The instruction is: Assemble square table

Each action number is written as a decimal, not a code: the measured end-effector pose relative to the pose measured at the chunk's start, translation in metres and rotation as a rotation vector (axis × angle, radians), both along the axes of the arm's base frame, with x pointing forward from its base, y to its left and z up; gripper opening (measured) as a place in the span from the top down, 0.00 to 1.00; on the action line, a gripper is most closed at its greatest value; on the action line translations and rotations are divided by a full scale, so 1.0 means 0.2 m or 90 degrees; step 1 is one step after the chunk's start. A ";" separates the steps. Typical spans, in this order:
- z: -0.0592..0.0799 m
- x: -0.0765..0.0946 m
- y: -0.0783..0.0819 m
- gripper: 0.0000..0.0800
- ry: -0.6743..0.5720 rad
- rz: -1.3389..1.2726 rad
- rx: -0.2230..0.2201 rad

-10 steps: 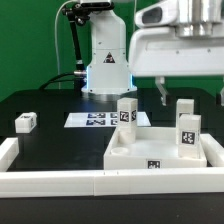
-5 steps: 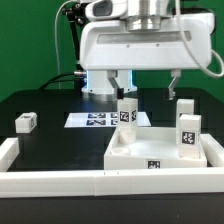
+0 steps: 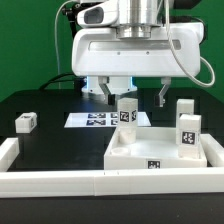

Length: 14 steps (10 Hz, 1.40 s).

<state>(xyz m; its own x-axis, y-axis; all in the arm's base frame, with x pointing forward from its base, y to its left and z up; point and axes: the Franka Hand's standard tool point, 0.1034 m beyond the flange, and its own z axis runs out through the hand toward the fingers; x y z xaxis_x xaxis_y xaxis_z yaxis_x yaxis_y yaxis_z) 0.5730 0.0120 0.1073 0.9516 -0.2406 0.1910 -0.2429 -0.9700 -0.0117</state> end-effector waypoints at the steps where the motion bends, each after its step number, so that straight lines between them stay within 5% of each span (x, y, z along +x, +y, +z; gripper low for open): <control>1: 0.00 0.00 -0.03 0.19 0.000 0.000 -0.002; 4: -0.05 -0.11 -0.20 0.19 -0.003 0.022 -0.023; 8: -0.09 -0.32 -0.59 0.19 0.021 0.053 -0.042; 10: -0.05 -0.31 -0.74 0.19 0.024 0.036 -0.041; 14: -0.07 -0.35 -0.90 0.19 0.025 0.029 -0.052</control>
Offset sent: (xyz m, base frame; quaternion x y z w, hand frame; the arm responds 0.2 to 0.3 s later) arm -0.0510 -0.0411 -0.0118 -0.0019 0.0199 -0.0283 0.9994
